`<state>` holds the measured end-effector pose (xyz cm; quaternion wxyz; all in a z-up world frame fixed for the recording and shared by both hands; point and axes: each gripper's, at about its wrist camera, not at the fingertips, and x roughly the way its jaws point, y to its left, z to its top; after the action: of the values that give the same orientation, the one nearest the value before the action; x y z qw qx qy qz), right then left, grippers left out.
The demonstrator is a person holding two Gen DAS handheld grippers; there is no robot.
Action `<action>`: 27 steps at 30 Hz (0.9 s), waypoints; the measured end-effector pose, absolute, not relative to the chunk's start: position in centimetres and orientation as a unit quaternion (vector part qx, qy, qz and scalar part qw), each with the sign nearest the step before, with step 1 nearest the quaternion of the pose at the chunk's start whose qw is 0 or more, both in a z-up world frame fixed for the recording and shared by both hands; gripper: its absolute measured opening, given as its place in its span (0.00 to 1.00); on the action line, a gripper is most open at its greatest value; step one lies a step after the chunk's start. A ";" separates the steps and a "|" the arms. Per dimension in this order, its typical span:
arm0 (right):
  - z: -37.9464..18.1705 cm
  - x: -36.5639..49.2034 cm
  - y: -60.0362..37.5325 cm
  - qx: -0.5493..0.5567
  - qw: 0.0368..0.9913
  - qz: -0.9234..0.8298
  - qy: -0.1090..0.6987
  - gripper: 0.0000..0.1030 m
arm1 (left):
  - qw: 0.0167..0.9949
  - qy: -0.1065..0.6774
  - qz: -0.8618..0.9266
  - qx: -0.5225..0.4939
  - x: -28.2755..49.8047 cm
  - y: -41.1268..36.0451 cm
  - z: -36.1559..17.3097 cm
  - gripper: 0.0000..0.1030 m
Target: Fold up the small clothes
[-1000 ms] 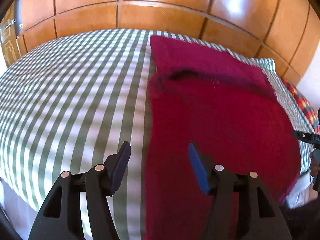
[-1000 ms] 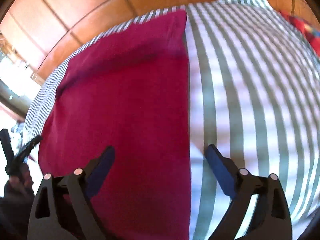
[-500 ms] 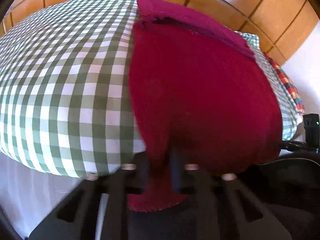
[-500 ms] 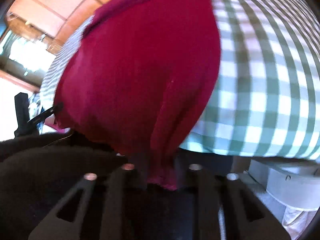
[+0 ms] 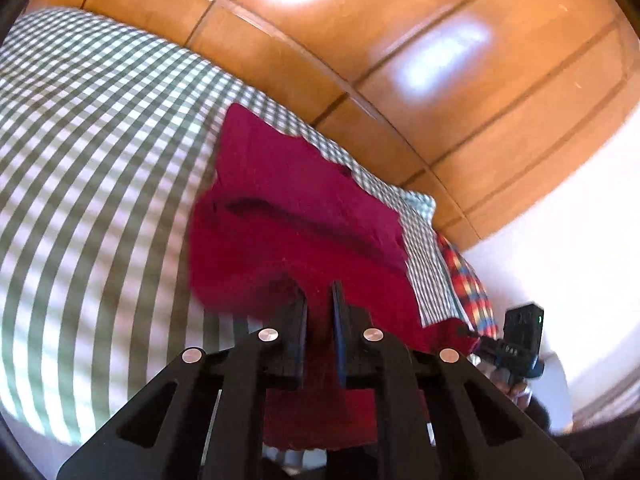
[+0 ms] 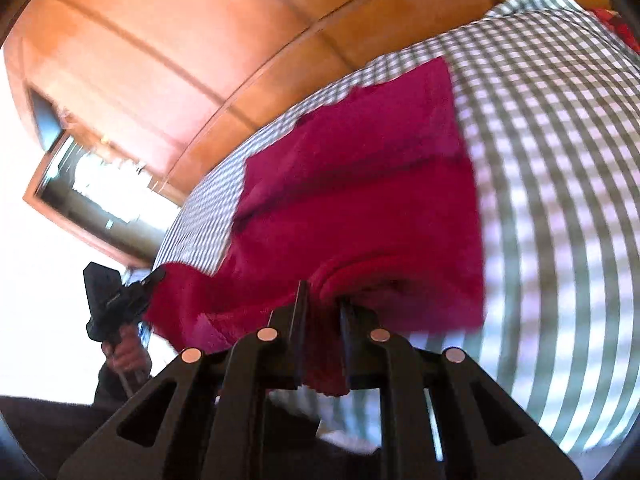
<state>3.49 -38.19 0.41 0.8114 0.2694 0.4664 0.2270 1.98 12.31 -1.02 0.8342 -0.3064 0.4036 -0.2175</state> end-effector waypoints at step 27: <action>-5.2 3.0 -39.3 0.195 0.845 0.093 0.489 0.37 | 0.898 0.410 -0.125 -0.103 5.0 10.9 -5.6 0.29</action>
<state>3.04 -39.28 -5.18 0.8453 0.1954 0.4886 0.0928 5.04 10.88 -5.56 0.8976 -0.1028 0.4099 -0.1251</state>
